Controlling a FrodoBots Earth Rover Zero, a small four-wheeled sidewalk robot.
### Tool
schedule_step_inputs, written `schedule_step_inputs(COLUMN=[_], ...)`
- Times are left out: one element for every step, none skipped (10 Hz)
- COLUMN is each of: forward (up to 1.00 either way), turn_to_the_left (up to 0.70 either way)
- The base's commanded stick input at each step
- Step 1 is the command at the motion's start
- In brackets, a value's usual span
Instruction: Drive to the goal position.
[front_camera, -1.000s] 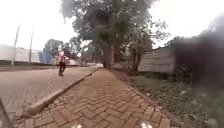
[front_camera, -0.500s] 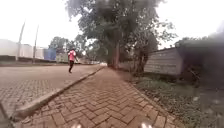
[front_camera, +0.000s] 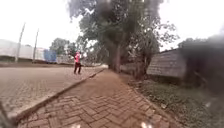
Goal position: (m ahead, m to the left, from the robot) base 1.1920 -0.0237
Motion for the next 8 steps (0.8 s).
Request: schedule_step_inputs(forward=[0.50,0.50,0.50,0.50,0.50,0.50,0.50,0.50], turn_to_the_left=[0.06,0.00,0.00,0.00,0.06,0.02,0.03,0.09])
